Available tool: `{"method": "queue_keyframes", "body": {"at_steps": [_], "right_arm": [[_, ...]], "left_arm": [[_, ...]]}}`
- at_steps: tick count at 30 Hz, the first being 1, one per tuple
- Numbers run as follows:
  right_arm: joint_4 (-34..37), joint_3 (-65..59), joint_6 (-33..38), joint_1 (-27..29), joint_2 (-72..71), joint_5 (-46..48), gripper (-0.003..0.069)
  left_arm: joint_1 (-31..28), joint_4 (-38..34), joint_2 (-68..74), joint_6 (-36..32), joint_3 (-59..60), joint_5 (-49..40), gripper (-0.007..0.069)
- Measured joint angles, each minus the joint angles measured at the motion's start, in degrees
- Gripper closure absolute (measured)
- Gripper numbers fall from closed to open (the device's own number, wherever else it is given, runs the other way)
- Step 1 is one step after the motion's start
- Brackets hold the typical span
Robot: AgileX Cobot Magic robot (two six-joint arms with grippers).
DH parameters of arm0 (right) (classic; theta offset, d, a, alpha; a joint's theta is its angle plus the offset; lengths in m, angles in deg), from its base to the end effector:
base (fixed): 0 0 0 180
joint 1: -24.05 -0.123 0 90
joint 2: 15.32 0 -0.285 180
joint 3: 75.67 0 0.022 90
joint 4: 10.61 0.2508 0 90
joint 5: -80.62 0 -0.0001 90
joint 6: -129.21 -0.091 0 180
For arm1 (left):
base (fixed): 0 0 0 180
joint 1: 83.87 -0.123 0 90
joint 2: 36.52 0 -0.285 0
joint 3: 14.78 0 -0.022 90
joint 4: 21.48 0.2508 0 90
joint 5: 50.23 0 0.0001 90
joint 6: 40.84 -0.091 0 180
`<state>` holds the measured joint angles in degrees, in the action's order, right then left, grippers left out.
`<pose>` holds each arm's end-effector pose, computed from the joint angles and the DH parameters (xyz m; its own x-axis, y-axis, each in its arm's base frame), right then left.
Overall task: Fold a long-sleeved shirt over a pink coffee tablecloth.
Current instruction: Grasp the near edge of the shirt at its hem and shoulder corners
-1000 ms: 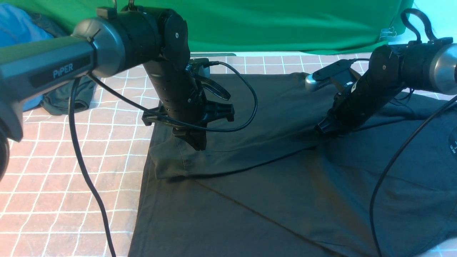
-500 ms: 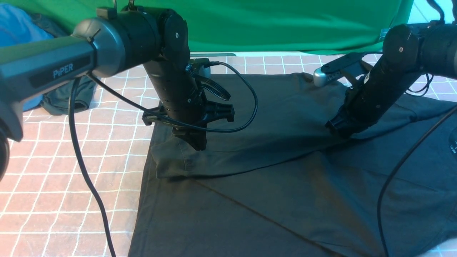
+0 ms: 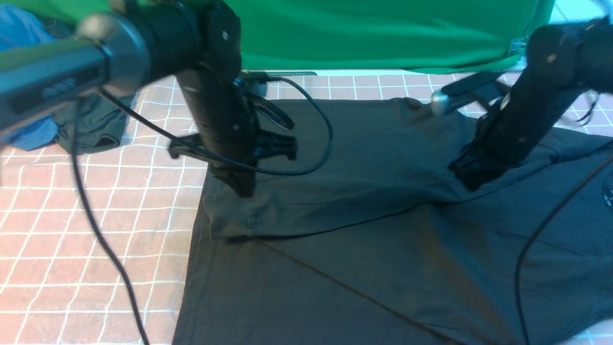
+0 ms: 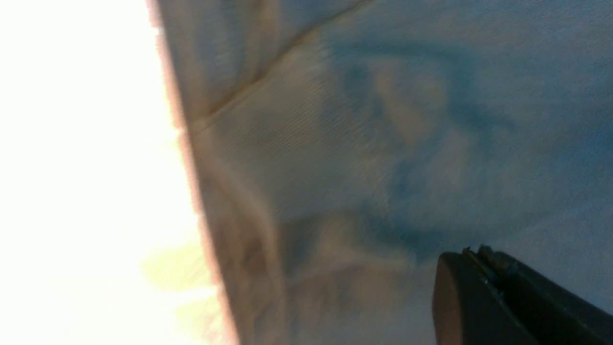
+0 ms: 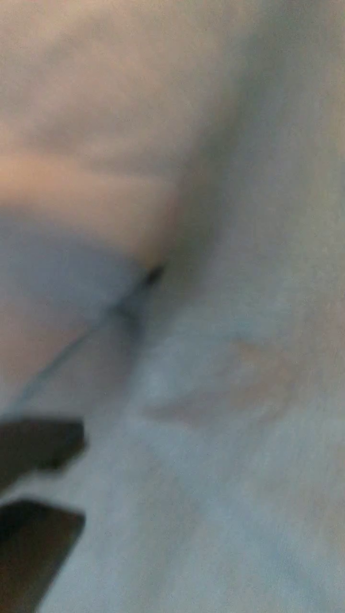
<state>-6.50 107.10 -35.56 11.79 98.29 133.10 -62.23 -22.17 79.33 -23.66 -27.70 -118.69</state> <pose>0.3726 0.0863 0.2285 -0.8625 -0.4125 -0.2931 -0.4285 0.9035 -0.0104 0.3595 -0.1437 0.2548 -0.9878 0.0696 -0.1395 0.0780 0.9954 -0.0554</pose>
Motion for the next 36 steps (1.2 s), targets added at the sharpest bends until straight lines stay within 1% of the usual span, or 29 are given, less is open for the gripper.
{"method": "queue_keyframes", "body": {"at_steps": [1, 2, 4, 7, 9, 13, 16, 17, 20, 22, 23, 24, 25, 26, 28, 30, 33, 35, 36], "right_arm": [[-0.1, -0.9, 0.0, 0.1, -2.9, 0.4, 0.0563], [-0.1, -2.1, 0.0, 0.3, -6.0, 0.9, 0.0597], [-0.1, -4.0, 0.0, 0.6, -10.0, 1.7, 0.0617], [0.0, -6.9, -0.1, 1.1, -15.2, 3.1, 0.0620], [0.1, -10.4, -0.1, 1.2, -19.2, 3.9, 0.0622], [0.5, -14.6, -0.1, 1.2, -22.1, 4.1, 0.0622], [0.5, -15.8, -0.1, 1.2, -22.7, 4.1, 0.0622], [0.7, -16.2, -0.1, 1.2, -22.7, 3.9, 0.0622], [1.7, -16.4, -0.1, 1.2, -22.7, 3.0, 0.0622], [2.7, -16.4, -0.1, 1.2, -22.7, 2.4, 0.0622], [3.2, -16.4, -0.1, 1.2, -22.7, 2.2, 0.0622], [3.3, -16.4, -0.1, 1.2, -22.7, 2.2, 0.0622], [3.9, -16.4, -0.1, 1.2, -22.7, 2.0, 0.0622], [4.0, -16.4, -0.1, 1.2, -22.7, 2.0, 0.0622], [4.4, -16.4, -0.1, 1.2, -22.7, 1.9, 0.0622], [4.5, -16.4, -0.1, 1.2, -22.7, 1.8, 0.0622], [4.5, -16.4, -0.1, 1.2, -22.7, 1.8, 0.0623], [4.5, -16.4, -0.1, 1.2, -22.7, 1.8, 0.0623], [4.6, -16.4, -0.1, 1.2, -22.7, 1.8, 0.0623]], "left_arm": [[0.0, 0.3, -1.7, 0.6, 0.7, -0.2, 0.0610], [0.0, 0.0, -4.3, 0.8, 2.6, -0.1, 0.0610], [0.0, -1.1, -7.7, 1.5, 6.1, 0.8, 0.0610], [0.0, -2.7, -12.3, 2.9, 12.5, 2.4, 0.0610], [0.0, -3.8, -17.7, 5.4, 22.5, 2.9, 0.0610], [0.0, -5.4, -23.5, 7.9, 35.3, 4.4, 0.0609], [0.0, -6.2, -26.6, 8.1, 41.7, 6.3, 0.0605], [0.0, -6.8, -28.4, 8.1, 45.4, 8.5, 0.0581], [0.0, -7.2, -30.0, 8.2, 50.3, 11.9, 0.0503], [0.0, -7.5, -30.3, 8.2, 53.0, 13.6, 0.0425], [0.0, -7.6, -30.3, 8.2, 54.6, 15.0, 0.0372], [0.0, -7.7, -30.3, 8.2, 55.1, 15.5, 0.0363], [0.0, -7.7, -30.3, 8.2, 56.6, 17.3, 0.0298], [0.0, -7.7, -30.3, 8.2, 56.8, 17.6, 0.0280], [0.0, -7.7, -30.3, 7.7, 58.3, 22.0, 0.0183], [0.0, -8.2, -30.3, 6.5, 58.6, 25.2, 0.0129], [0.0, -9.9, -30.3, 5.7, 58.6, 27.1, 0.0107], [0.0, -10.4, -30.3, 5.1, 58.6, 27.2, 0.0111], [0.0, -10.7, -30.3, 4.9, 58.6, 27.2, 0.0138]]}}
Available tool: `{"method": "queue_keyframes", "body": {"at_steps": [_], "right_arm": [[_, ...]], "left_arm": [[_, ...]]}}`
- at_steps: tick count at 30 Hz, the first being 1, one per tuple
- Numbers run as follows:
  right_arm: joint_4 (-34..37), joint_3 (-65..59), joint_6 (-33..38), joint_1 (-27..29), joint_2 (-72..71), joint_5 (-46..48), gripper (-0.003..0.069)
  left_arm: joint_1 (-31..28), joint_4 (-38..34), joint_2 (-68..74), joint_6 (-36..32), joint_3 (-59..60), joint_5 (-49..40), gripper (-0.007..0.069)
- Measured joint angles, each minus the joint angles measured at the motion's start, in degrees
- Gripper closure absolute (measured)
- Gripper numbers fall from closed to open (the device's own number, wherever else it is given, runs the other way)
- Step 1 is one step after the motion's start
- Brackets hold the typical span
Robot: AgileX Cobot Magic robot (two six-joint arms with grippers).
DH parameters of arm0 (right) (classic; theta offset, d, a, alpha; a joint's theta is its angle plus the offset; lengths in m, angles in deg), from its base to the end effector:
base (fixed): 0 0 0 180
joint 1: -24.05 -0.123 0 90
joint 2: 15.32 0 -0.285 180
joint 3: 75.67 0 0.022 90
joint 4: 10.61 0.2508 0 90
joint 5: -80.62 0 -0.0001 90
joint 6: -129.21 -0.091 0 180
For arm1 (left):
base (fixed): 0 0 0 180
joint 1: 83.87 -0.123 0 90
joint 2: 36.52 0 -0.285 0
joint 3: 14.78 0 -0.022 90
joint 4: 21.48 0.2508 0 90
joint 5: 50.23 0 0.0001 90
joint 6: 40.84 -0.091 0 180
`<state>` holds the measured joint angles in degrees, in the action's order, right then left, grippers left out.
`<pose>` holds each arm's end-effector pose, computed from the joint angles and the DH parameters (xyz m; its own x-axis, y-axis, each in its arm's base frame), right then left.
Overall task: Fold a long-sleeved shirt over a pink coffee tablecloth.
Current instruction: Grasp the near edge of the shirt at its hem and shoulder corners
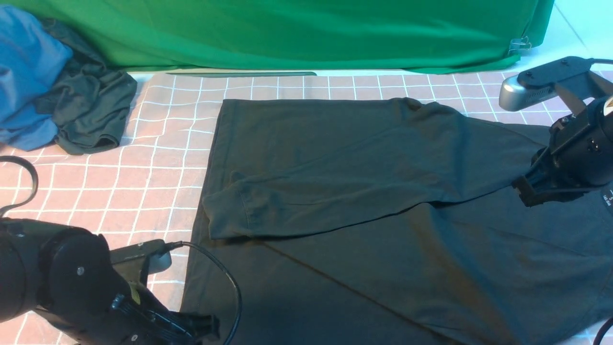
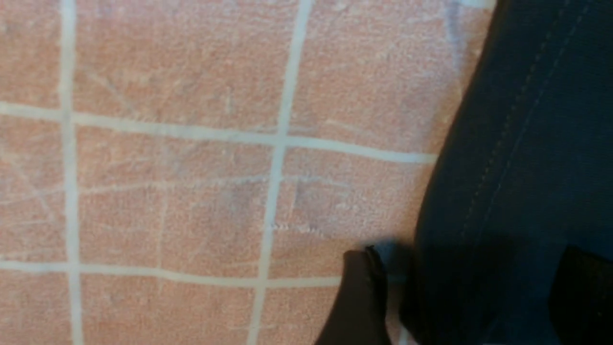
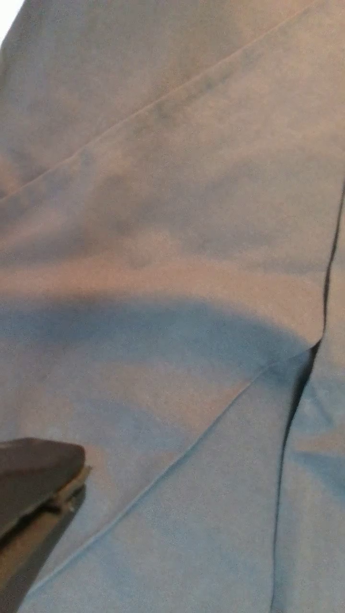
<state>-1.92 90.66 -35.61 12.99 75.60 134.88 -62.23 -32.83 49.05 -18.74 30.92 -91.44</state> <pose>0.2783 0.0658 0.2820 -0.8582 -0.3447 -0.3802 -0.3906 0.9193 0.0483 0.1756 -0.0824 0.1689 -0.9867 -0.1530 -0.0554 -0.1406 0.9732 -0.1821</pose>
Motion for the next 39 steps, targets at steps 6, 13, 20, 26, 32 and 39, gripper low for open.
{"method": "queue_keyframes", "body": {"at_steps": [6, 13, 20, 26, 32, 39], "right_arm": [[0.3, 0.0, 0.0, 0.0, 0.0, 0.2, 0.0623], [0.4, 0.0, 0.0, 0.0, 0.0, 2.0, 0.0623], [0.0, 0.0, 0.0, 0.0, -2.0, 7.4, 0.0623], [-1.2, -1.6, -2.2, 0.0, -5.4, 10.9, 0.0622], [-2.8, -9.0, -4.6, 0.0, -6.4, 12.3, 0.0533], [-5.2, -21.8, -6.4, 0.0, -6.4, 3.5, 0.0278]], "left_arm": [[0.0, -2.2, 2.1, -0.2, 0.0, -0.9, 0.0349], [0.0, -1.0, 3.7, -0.5, -0.6, -2.6, 0.0594], [0.0, 8.3, -0.7, 3.2, -3.3, -10.2, 0.0596], [0.0, 15.2, -9.2, 8.6, -3.7, -14.9, 0.0596], [0.0, 15.6, -13.6, 10.3, -3.7, -16.2, 0.0596], [0.0, 15.6, -14.1, 10.3, -3.7, -16.0, 0.0595]]}}
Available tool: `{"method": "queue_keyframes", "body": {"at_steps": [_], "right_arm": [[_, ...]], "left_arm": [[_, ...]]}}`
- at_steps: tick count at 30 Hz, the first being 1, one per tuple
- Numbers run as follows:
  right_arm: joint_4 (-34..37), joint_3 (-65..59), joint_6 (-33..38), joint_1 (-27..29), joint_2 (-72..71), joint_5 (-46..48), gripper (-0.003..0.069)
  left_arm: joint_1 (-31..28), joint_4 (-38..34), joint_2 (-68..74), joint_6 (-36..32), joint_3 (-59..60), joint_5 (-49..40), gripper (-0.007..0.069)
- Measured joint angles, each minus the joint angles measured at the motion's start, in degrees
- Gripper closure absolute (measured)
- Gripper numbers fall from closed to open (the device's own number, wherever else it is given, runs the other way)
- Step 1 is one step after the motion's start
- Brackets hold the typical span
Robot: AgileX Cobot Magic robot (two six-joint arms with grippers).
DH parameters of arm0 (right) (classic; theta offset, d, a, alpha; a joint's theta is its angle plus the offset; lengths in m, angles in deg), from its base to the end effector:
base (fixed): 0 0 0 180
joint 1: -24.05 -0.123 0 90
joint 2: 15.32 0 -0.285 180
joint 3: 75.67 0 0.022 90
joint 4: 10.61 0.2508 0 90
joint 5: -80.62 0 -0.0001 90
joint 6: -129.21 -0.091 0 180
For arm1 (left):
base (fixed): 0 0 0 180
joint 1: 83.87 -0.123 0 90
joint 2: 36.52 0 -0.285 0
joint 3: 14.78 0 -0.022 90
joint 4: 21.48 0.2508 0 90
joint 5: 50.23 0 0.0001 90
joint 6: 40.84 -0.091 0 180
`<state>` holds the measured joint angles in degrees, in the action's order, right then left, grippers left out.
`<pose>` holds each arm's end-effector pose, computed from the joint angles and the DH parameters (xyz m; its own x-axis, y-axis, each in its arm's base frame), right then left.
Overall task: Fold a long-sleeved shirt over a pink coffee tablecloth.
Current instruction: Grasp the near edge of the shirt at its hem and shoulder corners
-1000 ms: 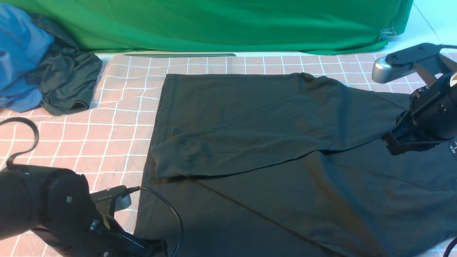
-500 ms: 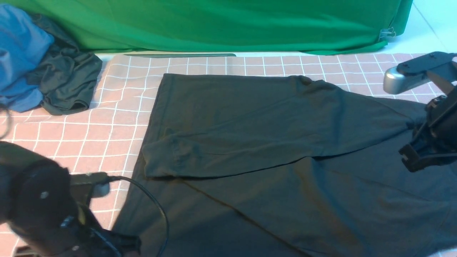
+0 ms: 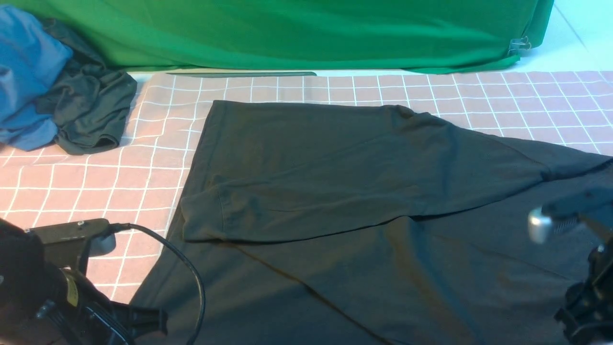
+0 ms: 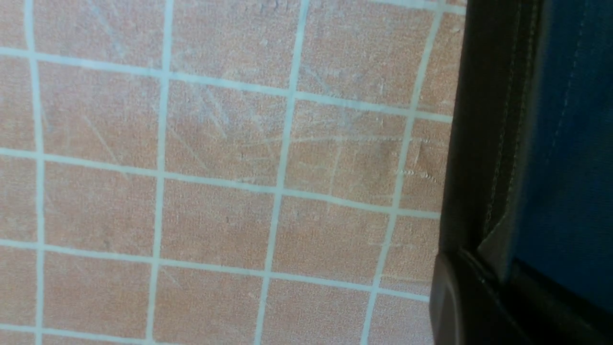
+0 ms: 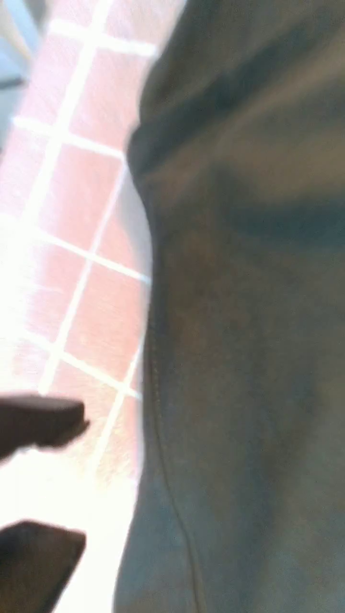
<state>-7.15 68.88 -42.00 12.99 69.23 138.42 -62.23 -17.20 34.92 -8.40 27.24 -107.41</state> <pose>0.1999 0.0438 0.2095 -0.9501 -0.3087 -0.0451 -0.3107 0.9494 0.0459 0.1535 -0.0548 0.2239 -0.9730 -0.1527 -0.1728 -0.1500 0.9883 -0.0287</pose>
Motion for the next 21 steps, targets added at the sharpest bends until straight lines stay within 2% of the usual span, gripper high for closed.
{"method": "queue_keyframes", "body": {"at_steps": [1, 3, 6, 13, 16, 18, 21], "right_arm": [[0.0, -2.5, 0.0, 0.0, 0.3, -3.6, 0.0229], [-0.5, -4.0, 0.0, 0.0, 1.3, -6.3, 0.0179], [-2.1, -4.4, -1.1, 0.0, 3.9, -8.3, 0.0138], [-3.1, -4.4, -3.4, 0.0, 10.4, -14.8, 0.0123], [-3.5, -4.1, -4.0, 0.0, 11.3, -14.6, 0.0165], [-4.8, -3.8, -4.1, 0.2, 12.0, -14.2, 0.0331], [-5.4, -3.2, -4.0, 0.4, 12.1, -13.7, 0.0526]], "left_arm": [[0.0, 0.0, 0.0, 0.0, 0.0, 0.4, 0.0594], [0.0, 0.0, 0.0, 0.0, 0.0, 0.7, 0.0594], [0.0, 0.0, 0.0, 0.0, 0.0, 1.0, 0.0594], [0.0, 0.0, 0.0, 0.1, 0.0, 1.5, 0.0594], [0.0, 0.0, 0.0, 0.1, 0.0, 1.9, 0.0594], [0.0, -0.3, 0.0, 0.1, 0.0, 3.4, 0.0594], [0.0, -0.7, 0.0, 0.1, -0.3, 4.0, 0.0594]]}}
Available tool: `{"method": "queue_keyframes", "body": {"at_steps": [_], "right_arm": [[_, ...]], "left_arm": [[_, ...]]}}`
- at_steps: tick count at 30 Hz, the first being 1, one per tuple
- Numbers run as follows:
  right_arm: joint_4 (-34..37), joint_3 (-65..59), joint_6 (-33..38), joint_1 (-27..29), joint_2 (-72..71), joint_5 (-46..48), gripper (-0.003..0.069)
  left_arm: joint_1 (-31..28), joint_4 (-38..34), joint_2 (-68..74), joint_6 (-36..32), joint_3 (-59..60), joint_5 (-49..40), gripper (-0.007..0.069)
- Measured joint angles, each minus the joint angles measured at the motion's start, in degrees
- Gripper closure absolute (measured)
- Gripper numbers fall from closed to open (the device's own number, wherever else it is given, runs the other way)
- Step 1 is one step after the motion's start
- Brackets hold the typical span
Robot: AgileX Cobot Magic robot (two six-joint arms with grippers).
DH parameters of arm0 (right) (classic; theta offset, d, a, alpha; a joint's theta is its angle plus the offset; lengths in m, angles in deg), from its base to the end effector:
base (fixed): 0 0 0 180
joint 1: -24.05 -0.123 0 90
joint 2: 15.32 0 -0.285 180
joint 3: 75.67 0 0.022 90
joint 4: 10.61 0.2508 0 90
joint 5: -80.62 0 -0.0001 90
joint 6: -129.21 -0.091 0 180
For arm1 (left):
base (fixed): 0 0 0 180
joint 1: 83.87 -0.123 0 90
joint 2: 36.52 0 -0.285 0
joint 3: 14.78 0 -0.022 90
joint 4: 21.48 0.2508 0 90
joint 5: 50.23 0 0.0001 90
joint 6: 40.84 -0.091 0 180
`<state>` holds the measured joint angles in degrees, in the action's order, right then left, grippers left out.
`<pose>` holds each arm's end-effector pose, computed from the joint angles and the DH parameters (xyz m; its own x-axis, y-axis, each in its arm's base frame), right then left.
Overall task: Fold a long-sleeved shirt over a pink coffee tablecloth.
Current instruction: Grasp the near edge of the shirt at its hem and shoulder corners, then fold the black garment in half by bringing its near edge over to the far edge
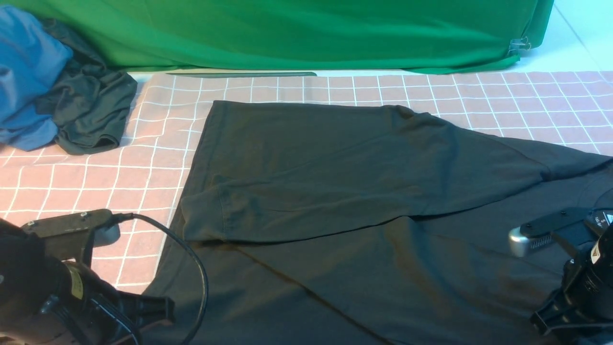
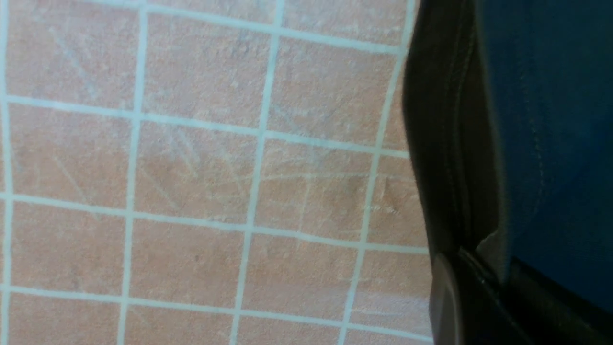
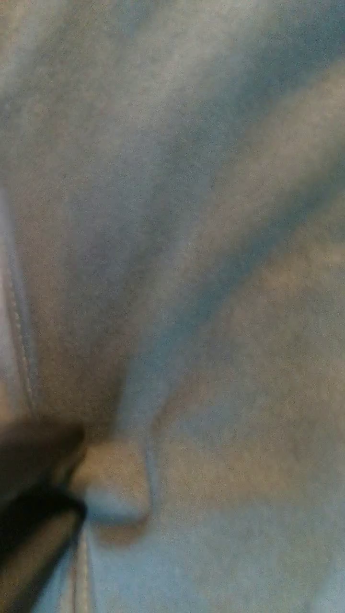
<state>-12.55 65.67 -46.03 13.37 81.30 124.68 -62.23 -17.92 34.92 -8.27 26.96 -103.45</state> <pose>0.2224 0.0398 0.1524 -0.9571 -0.2896 -0.0092 -0.2893 0.9569 -0.0247 0.1596 -0.0584 0.2263 -0.9598 -0.1635 -0.2280 -0.1494 0.9857 -0.0779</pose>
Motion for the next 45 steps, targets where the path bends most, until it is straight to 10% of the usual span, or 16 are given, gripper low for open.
{"method": "queue_keyframes", "body": {"at_steps": [30, 45], "right_arm": [[1.9, 16.1, 2.8, 0.0, -5.5, 10.3, 0.0601], [2.4, 36.6, 2.5, 5.8, 13.2, 10.9, 0.0598]], "left_arm": [[0.0, 4.0, 8.6, 6.1, -22.1, -3.8, 0.0594], [-14.6, -4.1, 32.4, -2.4, -44.8, -1.2, 0.0594]]}}
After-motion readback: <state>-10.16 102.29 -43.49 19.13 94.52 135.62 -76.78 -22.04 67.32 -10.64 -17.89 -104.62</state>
